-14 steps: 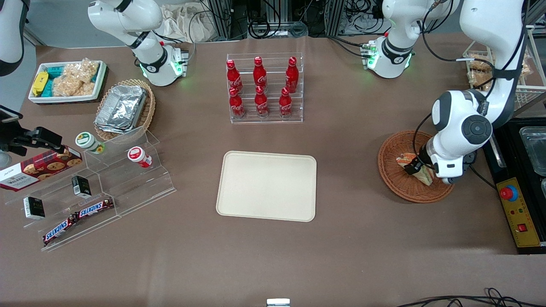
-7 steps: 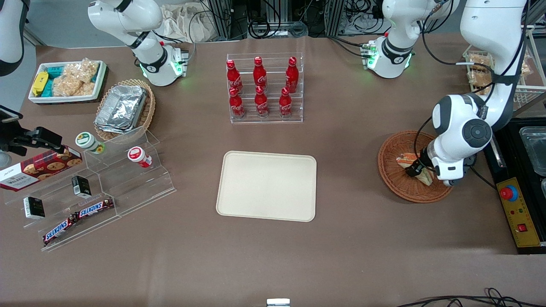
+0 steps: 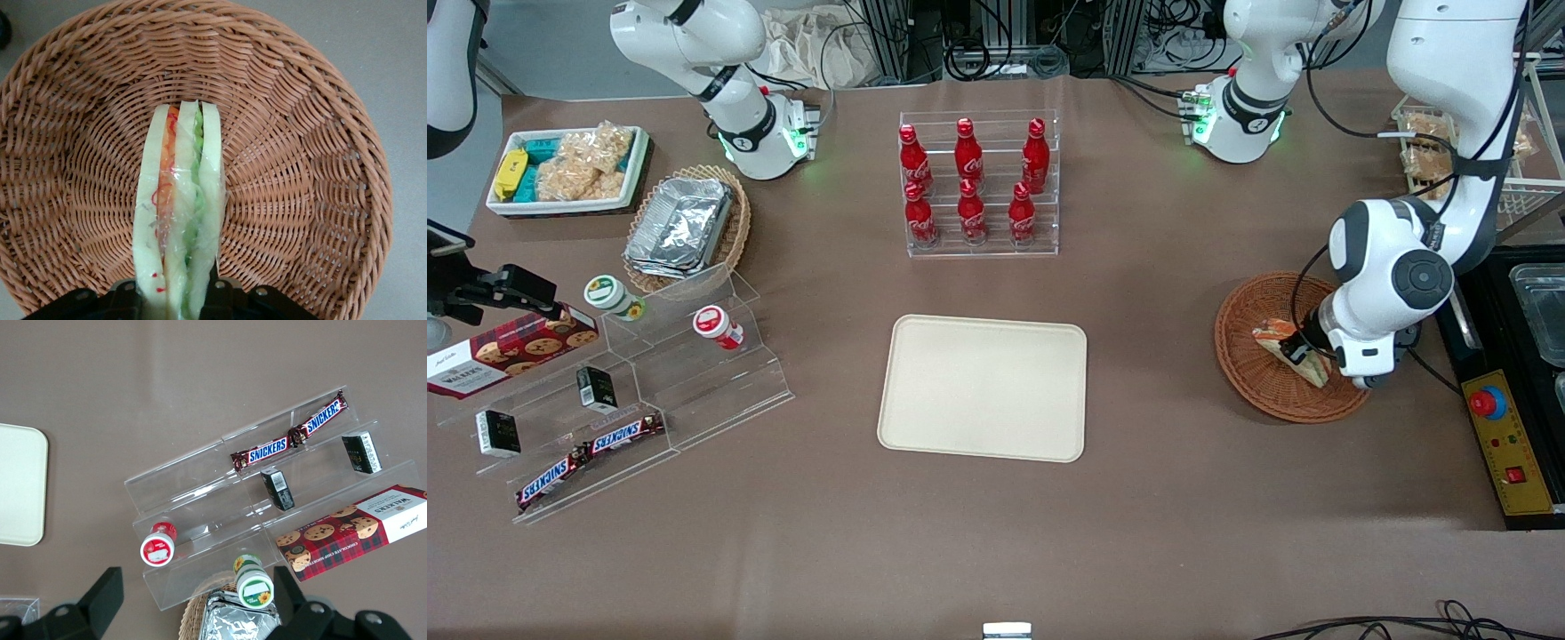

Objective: Place sandwich from basket to tray
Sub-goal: 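Lower the open left gripper around the sandwich in the basket, then close the left gripper on the sandwich and lift it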

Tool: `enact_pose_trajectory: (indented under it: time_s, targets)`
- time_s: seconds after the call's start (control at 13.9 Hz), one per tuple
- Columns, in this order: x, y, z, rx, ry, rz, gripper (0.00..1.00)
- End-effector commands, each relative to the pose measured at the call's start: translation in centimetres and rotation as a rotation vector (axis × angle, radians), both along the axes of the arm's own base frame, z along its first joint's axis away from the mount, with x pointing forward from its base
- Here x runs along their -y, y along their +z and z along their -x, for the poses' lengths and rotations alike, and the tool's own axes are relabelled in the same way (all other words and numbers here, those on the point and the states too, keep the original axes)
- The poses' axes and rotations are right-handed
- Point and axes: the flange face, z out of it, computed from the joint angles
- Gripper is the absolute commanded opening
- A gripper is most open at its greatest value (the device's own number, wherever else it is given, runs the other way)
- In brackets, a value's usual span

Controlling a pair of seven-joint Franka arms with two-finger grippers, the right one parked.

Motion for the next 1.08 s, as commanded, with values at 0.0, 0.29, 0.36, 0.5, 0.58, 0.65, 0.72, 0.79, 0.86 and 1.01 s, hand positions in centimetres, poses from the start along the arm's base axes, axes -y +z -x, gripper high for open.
enact_pose_trajectory:
  time_s: [0.0, 0.29, 0.36, 0.5, 0.58, 0.65, 0.72, 0.79, 0.86, 1.01]
  targets:
    - [-0.2, 0.1, -0.1, 0.010, 0.003, -0.013, 0.00]
    - [-0.6, 3.9, -0.2, 0.016, -0.002, -0.020, 0.00]
    - [-0.6, 6.0, -0.3, 0.025, -0.012, -0.019, 0.00]
    - [-0.5, 9.9, 0.0, 0.003, -0.061, -0.015, 0.00]
    - [-0.4, 11.9, 0.1, 0.003, -0.096, -0.009, 0.00]
    - [-0.1, 13.7, 0.2, 0.012, -0.127, 0.015, 0.00]
    - [0.3, 15.6, 0.1, 0.018, -0.159, 0.050, 0.00]
    - [0.9, 16.9, 0.0, 0.002, -0.200, 0.079, 0.00]
    - [1.4, 18.3, -0.4, -0.010, -0.237, 0.090, 0.00]
    - [4.5, 20.6, -1.1, 0.004, -0.304, 0.093, 0.00]
